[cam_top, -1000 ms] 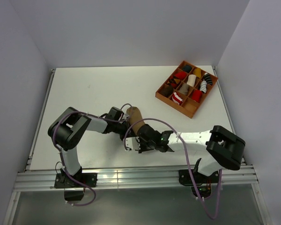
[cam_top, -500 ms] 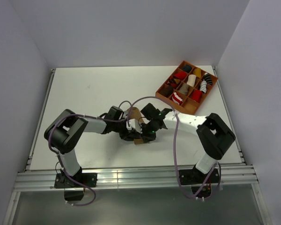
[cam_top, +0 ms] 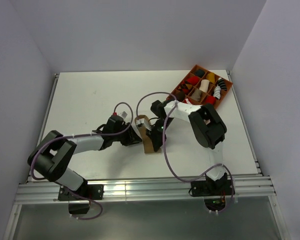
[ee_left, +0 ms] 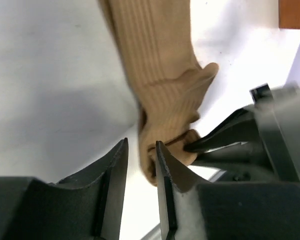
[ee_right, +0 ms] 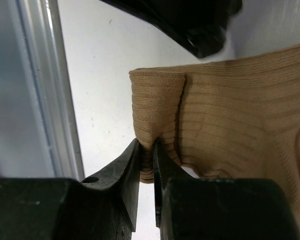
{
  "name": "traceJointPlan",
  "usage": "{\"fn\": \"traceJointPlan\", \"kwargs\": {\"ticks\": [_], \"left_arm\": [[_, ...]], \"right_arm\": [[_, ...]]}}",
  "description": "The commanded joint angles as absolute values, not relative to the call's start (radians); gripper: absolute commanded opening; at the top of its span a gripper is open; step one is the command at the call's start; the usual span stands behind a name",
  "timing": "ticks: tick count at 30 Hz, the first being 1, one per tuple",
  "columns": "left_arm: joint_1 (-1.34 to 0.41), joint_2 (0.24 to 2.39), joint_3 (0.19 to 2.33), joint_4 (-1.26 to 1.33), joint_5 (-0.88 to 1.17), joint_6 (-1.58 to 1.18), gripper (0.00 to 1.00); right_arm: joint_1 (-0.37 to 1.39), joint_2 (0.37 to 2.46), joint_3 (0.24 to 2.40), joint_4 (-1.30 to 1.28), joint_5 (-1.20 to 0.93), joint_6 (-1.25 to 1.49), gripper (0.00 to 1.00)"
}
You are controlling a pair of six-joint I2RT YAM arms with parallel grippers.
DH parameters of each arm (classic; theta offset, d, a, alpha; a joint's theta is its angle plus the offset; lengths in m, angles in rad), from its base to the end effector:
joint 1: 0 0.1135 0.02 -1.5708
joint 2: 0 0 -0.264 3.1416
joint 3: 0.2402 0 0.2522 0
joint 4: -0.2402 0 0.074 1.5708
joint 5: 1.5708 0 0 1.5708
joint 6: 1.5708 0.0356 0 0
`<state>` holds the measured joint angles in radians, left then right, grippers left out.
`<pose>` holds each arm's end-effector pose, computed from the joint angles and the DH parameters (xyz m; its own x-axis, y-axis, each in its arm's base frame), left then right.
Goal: Roll the socks
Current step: Roll the sock at the center of the board.
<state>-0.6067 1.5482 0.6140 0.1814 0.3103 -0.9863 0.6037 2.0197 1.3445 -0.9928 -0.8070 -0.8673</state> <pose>0.2293 -0.1724 0.1424 -0.9154 -0.3314 -0.2286 -0.0678 0.6866 -0.7238 0.2766 0.2220 0.1469 -0.2746 -0.8301 -0.4854 -0.8415 -0.0368 0.5390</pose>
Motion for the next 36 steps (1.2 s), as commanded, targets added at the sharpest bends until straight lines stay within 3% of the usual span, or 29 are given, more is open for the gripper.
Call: {"fn": "traceJointPlan", "kwargs": {"ticks": [1, 6, 13, 27, 36], "left_arm": [[-0.638, 1.468, 0.546, 0.296, 0.19, -0.933, 0.34], [-0.752, 1.416, 0.457, 0.438, 0.066, -0.859, 0.36], [-0.81, 1.411, 0.422, 0.609, 0.04, -0.732, 0.38], [-0.841, 1.61, 0.465, 0.83, 0.196, -0.65, 0.4], [-0.847, 1.631, 0.413, 0.897, 0.258, -0.67, 0.43]], "right_arm": [[0.584, 2.118, 1.443, -1.213, -0.859, -0.931, 0.16], [0.577, 2.229, 1.578, -1.327, -0.874, -0.959, 0.16], [0.571, 2.333, 1.661, -1.44, -0.894, -0.993, 0.16], [0.565, 2.375, 1.686, -1.428, -0.91, -0.924, 0.16], [0.554, 2.381, 1.69, -1.396, -0.908, -0.867, 0.15]]}}
